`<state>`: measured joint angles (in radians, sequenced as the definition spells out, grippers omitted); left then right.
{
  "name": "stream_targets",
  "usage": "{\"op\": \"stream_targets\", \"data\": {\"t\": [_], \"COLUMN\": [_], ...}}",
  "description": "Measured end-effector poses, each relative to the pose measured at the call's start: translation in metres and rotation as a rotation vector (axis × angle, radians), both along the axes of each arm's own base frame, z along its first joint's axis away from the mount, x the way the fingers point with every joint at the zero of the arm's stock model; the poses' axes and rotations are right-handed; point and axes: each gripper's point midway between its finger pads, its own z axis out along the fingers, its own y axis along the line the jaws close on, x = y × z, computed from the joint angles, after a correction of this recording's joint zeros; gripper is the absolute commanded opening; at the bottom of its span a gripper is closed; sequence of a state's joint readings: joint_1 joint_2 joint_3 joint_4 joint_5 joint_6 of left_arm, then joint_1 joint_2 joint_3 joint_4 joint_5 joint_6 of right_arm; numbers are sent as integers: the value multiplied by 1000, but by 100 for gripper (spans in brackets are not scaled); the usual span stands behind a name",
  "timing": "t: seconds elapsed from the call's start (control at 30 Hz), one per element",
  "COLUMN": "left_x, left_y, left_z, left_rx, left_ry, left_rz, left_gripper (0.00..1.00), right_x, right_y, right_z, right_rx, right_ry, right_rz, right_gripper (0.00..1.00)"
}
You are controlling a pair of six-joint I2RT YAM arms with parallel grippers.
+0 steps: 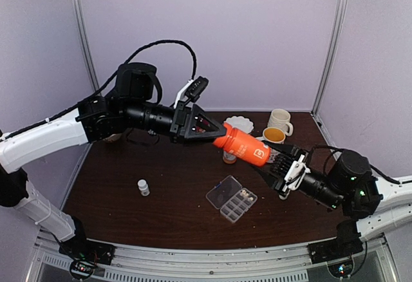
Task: Sort the pills into containers
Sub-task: Close the lid of the pill bottle, then screw the lid of the pill bottle onto the pill bottle.
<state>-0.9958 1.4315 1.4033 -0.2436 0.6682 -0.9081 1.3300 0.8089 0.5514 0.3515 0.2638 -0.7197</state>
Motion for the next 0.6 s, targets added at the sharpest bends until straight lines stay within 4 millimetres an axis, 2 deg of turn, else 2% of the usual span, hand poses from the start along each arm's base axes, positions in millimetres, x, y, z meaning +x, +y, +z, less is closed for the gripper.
{"op": "stream_targets", "data": {"t": [0.23, 0.47, 0.6], "left_x": [11, 16, 19], "left_y": [5, 4, 3], "left_z": [-12, -8, -6], "left_rx": [51, 35, 27], "left_ry": [47, 44, 52], "left_rz": [53, 75, 83], "left_gripper": [41, 40, 40], "right_x": [15, 16, 17], "right_y": [4, 6, 7], "right_z": [-10, -5, -7], "right_rx": [-139, -68, -100], "right_ry": [-101, 0, -6], "right_rz": [-164, -159, -203], "right_gripper": [0, 0, 0]}}
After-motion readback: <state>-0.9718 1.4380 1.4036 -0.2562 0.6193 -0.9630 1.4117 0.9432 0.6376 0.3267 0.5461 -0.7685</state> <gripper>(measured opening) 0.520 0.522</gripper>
